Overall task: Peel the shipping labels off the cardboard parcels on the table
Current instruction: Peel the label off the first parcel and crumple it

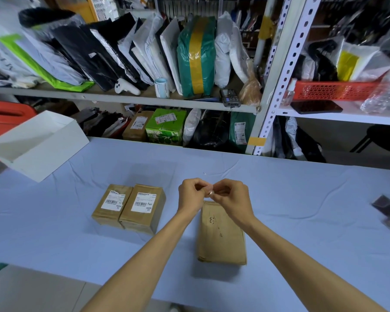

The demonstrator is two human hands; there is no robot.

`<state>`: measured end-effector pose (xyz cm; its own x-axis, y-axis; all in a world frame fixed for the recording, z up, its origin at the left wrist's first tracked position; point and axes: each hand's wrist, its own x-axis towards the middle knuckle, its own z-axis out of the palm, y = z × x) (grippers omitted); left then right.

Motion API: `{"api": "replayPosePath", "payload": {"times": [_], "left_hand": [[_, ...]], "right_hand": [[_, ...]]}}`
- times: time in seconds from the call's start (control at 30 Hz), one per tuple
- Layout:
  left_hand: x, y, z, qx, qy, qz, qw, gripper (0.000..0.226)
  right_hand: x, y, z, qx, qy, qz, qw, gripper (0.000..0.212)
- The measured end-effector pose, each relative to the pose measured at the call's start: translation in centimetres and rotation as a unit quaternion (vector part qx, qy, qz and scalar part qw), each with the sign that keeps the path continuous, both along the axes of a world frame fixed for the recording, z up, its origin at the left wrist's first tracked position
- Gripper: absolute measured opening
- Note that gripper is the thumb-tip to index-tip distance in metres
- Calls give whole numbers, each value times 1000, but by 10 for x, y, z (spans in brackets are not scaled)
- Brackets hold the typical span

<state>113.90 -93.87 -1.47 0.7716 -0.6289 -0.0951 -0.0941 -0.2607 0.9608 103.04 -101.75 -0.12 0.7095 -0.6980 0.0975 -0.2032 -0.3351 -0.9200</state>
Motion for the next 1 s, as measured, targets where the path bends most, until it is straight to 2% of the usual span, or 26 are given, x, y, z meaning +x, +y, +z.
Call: {"api": "replayPosePath", "payload": {"times": [0.13,0.27,0.5,0.63,0.77,0.83,1.0], "left_hand": [[-1,-2,2,9,-22,7,1000,23],[-5,-1,1,-15,16,34,999,14],[1,3,3,4,3,-45,999,13],[1,4,7,8,-15,-35,999,7],[10,10,13,20,-16,-5,1000,7],[15,17,15,9,19,36,999,5],[25,52,19,-47,107,118,986,8]], "right_hand": [[2,9,-3,-44,4,-23,999,10],[4,8,3,-105,6,-10,994,7],[-1,0,3,-128,47,-10,991,11],[0,-3,5,-113,40,-13,993,7],[9,2,8,-53,35,-12,998,22],[18,8,11,-28,21,12,999,24],[46,25,11,-3,-1,73,997,10]]}}
